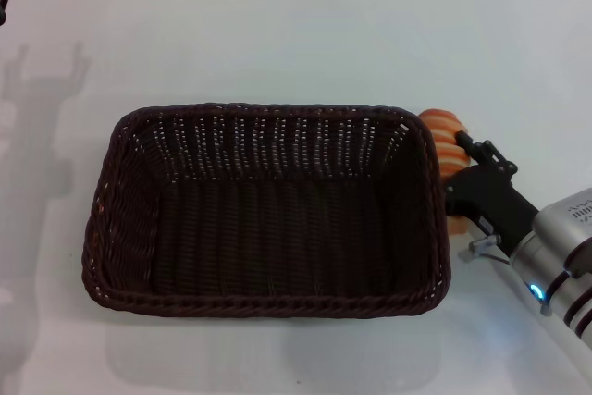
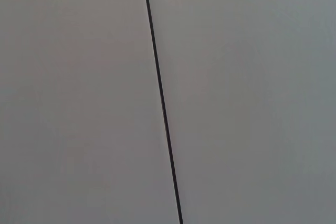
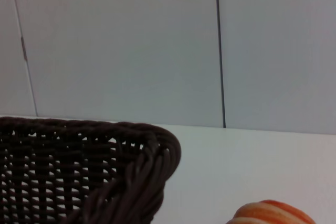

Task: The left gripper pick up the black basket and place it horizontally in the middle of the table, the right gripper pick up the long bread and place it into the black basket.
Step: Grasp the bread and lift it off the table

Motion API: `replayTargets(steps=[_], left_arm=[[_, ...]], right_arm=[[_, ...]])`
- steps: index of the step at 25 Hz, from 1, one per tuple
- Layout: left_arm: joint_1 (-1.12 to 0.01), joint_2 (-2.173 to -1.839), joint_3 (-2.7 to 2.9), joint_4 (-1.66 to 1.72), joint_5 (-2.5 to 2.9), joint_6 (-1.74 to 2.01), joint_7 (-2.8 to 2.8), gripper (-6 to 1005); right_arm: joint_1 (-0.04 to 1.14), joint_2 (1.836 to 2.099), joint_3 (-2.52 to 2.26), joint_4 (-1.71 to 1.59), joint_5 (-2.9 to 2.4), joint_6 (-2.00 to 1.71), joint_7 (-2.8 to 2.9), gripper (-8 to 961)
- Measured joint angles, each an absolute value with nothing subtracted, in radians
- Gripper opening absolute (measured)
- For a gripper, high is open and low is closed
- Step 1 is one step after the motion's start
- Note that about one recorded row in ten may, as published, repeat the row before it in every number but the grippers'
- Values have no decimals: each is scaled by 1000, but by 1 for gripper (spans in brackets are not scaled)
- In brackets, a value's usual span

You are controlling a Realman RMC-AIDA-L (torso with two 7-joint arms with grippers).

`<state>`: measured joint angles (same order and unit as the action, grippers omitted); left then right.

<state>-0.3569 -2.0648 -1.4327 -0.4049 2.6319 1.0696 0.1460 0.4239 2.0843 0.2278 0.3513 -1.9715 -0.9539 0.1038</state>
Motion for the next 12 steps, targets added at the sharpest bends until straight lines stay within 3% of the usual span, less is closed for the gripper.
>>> replayTargets(steps=[5,12], left_arm=[[-358,-2065,-1433,-402,2633,1068,146,814],[-356,-2065,-1433,-402,2636,1068,146,814]], right_arm=[[386,2085,237,377,-1971,-1006,82,813],[339,2083,237,374,-1968,-1178,78,691]])
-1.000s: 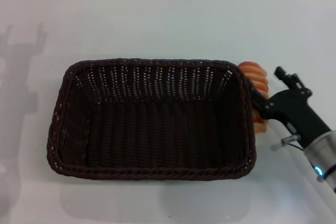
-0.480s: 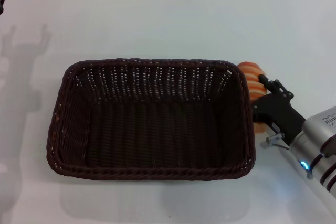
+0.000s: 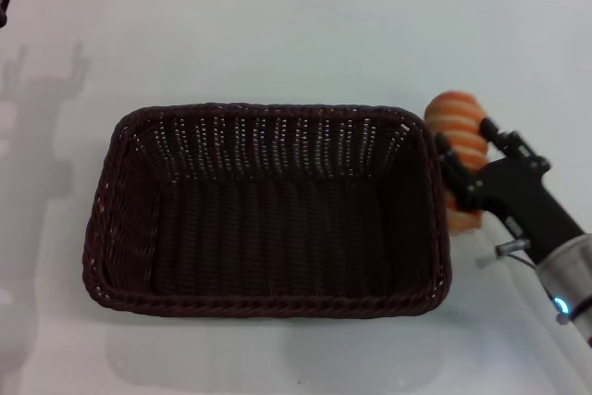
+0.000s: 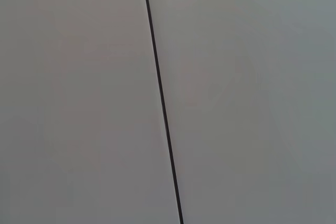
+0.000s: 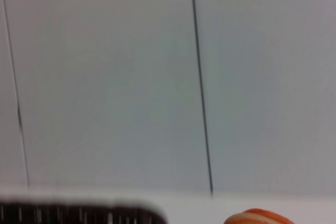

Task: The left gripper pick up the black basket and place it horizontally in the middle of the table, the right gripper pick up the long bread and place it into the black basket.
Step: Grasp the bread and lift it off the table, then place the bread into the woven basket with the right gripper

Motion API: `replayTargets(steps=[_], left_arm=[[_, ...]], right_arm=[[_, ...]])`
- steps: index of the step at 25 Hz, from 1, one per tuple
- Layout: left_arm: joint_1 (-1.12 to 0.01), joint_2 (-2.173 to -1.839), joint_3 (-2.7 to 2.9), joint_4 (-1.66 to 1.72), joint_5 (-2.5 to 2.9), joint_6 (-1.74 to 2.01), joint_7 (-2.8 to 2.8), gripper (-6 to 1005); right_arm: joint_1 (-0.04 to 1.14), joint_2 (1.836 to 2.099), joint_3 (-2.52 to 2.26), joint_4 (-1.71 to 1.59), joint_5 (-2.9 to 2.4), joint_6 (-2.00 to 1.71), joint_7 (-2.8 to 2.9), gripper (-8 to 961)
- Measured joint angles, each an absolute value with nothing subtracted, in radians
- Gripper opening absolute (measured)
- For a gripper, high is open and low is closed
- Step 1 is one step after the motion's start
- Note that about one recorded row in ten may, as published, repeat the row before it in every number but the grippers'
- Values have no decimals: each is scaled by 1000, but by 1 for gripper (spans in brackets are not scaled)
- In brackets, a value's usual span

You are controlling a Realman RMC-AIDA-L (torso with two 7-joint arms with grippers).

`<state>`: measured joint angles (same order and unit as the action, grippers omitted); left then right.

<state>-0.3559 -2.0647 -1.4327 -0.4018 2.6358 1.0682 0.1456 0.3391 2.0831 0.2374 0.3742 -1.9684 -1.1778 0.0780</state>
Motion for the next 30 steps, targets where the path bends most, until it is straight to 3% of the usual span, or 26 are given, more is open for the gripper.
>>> replayTargets(steps=[11,16,22,30], left_arm=[[-350,-2065,-1422,-398,2636,1069,146,814],[-359,-2065,-1419,-381,2636,1069,146,814],[-359,-2065,-1419,-377,2630,1069,146,814],[-356,-2065,-1421,-375,2629,1069,146,814]], right_arm=[[228,2085,211,373,-2031,-1722,75,596],[301,2086,210,379,-2136,-1747,80,548],[443,2088,209,450,-2207,-1520,76,509],[466,2086,213,490,-2310,-1484,80,450]])
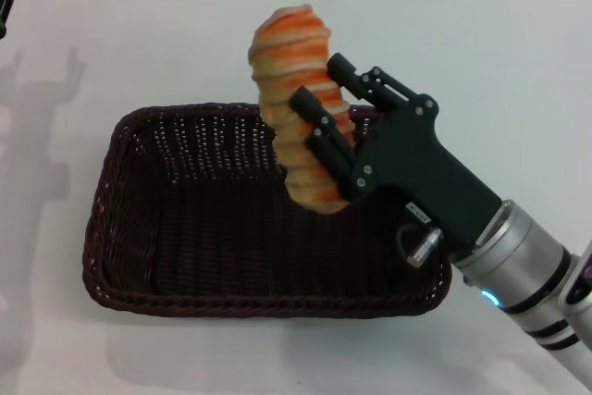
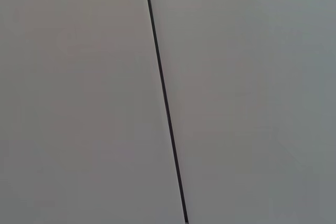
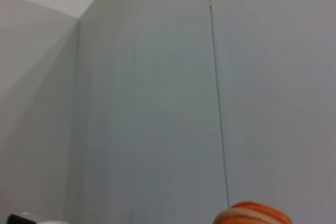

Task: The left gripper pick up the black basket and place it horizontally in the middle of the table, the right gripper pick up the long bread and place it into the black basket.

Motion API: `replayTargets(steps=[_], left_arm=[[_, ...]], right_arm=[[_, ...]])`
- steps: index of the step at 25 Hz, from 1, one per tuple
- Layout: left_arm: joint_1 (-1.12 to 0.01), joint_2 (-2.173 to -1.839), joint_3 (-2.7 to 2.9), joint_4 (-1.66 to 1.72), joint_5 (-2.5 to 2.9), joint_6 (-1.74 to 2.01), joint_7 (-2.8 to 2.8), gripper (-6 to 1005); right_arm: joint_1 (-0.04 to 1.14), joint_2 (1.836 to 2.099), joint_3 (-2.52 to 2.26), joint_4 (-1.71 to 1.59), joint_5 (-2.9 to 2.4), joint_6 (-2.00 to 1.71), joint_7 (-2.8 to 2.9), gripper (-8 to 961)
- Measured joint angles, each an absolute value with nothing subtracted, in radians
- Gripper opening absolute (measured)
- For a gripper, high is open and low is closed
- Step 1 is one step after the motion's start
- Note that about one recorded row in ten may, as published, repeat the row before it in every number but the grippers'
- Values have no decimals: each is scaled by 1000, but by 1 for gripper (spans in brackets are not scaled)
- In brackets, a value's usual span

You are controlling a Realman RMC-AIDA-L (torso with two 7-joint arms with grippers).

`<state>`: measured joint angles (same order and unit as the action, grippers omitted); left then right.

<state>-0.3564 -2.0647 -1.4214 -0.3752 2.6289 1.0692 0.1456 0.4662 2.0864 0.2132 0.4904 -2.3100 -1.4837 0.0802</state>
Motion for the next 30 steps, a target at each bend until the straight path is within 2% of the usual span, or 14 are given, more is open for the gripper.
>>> replayTargets(steps=[4,9,16,21,22,23,27,30], left_arm=[[-359,-2063,-1426,-371,2628,1069,146,814],[-360,-2063,-1427,-366,2628,1069,146,814],[-357,-2063,-1427,-360,2628,1068,145,814],[-347,-2063,-1429,-356,2627,1068,145,814],[-346,-2063,-1430,-353,2625,1068,145,814],[-346,-2063,-1430,-353,2625,1068,145,814],[-343,-2064,-1440,-329,2623,1075,144,814],[-336,-2065,-1442,-322,2624,1080,144,814]], right_arm=[[456,2087,213,497,-2321,-1489,80,416],[454,2087,217,499,-2323,-1486,82,606],[440,2088,235,500,-2317,-1490,84,672],[338,2084,372,499,-2314,-1534,79,731],[280,2083,456,482,-2314,-1570,79,743],[280,2083,456,482,-2314,-1570,79,760],[154,2085,651,455,-2244,-1600,85,826],[122,2088,677,441,-2128,-1607,87,825]])
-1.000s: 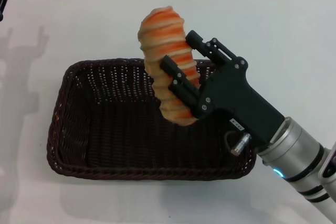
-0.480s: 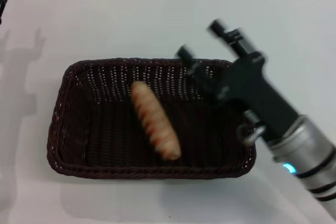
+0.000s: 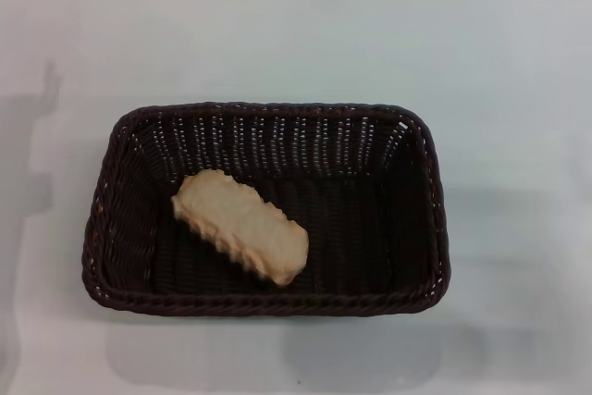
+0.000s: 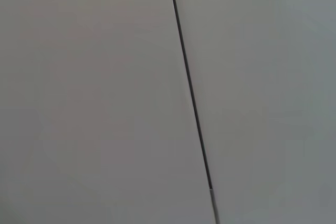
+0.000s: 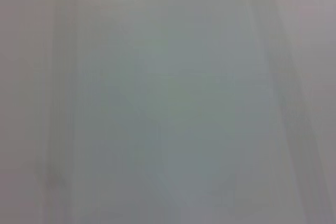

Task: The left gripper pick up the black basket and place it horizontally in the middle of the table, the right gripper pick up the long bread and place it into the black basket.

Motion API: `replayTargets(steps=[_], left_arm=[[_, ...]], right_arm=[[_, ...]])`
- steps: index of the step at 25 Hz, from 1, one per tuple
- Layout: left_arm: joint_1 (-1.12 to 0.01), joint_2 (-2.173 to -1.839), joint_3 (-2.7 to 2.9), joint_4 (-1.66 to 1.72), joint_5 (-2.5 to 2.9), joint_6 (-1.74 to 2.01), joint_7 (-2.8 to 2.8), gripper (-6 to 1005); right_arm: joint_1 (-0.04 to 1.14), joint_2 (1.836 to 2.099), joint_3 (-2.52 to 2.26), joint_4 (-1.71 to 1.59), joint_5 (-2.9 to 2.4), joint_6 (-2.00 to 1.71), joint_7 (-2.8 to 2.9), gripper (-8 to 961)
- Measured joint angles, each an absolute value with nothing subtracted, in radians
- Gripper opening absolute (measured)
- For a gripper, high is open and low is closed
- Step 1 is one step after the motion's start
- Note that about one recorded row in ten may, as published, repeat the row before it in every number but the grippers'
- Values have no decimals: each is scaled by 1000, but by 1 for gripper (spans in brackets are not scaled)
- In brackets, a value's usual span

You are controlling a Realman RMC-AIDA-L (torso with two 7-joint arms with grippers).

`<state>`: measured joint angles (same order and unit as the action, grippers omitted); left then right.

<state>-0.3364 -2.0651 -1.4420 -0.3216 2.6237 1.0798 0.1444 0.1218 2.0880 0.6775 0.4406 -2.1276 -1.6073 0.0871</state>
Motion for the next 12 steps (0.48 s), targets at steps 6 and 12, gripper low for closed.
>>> replayTargets(steps=[6,12], left_arm=[[-308,-2069,-1438,-312,2624,1139,145,814],[-285,-2073,-1433,-311,2626,1168,139,814]], right_arm=[[83,2090,665,393,-1973,-1658,93,823],[75,2090,645,379,-1971,-1652,90,824]])
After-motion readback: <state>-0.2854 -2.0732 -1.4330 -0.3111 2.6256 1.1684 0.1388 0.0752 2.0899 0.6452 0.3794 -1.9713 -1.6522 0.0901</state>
